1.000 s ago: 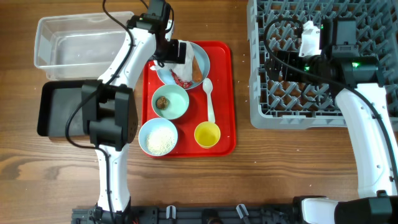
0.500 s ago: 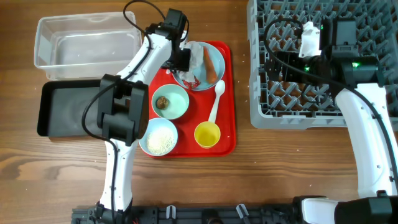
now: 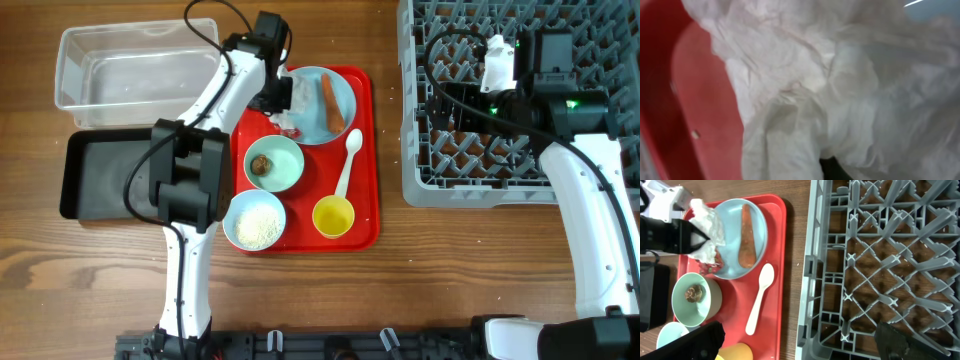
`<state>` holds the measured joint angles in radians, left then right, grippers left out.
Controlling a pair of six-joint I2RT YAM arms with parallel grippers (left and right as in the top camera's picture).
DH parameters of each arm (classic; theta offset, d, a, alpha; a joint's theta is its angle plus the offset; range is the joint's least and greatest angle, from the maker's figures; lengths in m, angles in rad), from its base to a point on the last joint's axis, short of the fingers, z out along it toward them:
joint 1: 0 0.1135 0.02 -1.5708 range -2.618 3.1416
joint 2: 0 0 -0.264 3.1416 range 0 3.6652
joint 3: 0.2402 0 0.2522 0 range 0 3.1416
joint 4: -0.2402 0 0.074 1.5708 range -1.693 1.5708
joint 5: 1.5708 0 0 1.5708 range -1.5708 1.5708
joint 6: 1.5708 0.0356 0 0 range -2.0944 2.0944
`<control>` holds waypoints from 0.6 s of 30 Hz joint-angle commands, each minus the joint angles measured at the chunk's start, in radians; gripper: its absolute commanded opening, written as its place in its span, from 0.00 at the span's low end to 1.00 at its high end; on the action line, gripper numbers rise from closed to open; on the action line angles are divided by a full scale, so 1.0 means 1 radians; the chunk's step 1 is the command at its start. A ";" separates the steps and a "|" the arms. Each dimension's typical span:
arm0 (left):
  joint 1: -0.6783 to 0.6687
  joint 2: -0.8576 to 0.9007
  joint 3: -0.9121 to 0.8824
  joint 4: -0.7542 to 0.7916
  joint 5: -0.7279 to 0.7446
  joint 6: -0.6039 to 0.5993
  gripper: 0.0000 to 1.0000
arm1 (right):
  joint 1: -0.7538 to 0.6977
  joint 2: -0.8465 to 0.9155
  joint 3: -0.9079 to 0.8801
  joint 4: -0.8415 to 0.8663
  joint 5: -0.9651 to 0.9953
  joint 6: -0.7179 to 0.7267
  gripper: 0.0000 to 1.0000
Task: Sort waste into correct bins and load items into the dishwasher rack
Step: 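Grasp the white tissue with the left gripper and drop it into the clear bin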
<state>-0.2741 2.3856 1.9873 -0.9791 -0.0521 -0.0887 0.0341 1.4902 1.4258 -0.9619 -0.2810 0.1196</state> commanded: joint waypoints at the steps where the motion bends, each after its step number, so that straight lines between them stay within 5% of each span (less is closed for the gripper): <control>1: 0.008 -0.094 0.016 0.015 -0.028 0.002 0.07 | -0.001 0.005 0.023 -0.001 -0.015 0.014 1.00; 9: 0.008 -0.108 0.016 0.031 -0.028 0.002 0.04 | -0.001 0.005 0.023 0.000 -0.015 0.013 1.00; 13: 0.008 -0.110 0.016 0.021 -0.028 0.002 0.13 | -0.001 0.005 0.023 0.002 -0.015 0.013 1.00; 18: 0.008 -0.110 0.016 -0.007 -0.028 0.002 0.04 | -0.001 0.005 0.023 0.002 -0.015 0.012 1.00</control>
<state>-0.2680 2.3093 1.9873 -0.9737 -0.0666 -0.0883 0.0341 1.4902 1.4258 -0.9615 -0.2810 0.1196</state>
